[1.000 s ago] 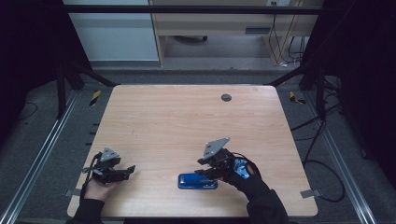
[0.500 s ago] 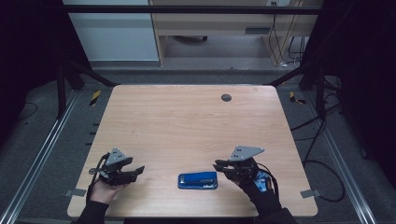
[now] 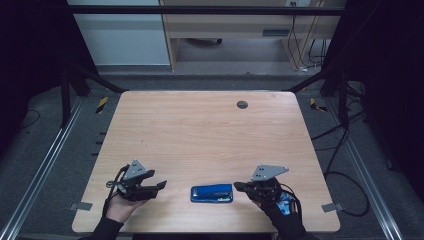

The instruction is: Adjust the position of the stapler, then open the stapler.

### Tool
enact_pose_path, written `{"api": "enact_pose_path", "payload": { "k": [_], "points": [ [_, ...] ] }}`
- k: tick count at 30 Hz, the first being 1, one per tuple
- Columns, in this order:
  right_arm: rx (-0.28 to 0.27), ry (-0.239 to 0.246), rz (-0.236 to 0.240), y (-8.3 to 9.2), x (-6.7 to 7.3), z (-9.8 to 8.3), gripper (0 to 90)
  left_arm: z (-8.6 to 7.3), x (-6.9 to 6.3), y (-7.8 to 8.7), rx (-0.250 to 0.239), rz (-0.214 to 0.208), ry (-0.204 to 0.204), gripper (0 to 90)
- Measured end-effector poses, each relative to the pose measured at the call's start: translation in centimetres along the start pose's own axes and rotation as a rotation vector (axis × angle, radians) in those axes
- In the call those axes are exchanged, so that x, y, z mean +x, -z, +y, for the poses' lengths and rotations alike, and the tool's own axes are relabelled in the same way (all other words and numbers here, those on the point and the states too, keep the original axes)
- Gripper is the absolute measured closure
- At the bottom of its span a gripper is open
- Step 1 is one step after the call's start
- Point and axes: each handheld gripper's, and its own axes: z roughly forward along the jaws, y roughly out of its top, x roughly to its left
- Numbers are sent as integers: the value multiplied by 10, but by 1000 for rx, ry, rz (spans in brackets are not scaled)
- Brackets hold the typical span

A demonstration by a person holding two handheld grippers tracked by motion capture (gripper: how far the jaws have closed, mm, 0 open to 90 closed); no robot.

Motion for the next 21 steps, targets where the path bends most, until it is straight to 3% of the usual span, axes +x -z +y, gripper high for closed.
{"api": "enact_pose_path", "payload": {
  "k": [7,21],
  "points": [
    [12,7,15,0,2,-8,900,10,-10,1,-21,-39,-18,381],
    [28,6,32,-2,9,-19,900,51,-37,-15,-25,-117,-133,381]
  ]
}}
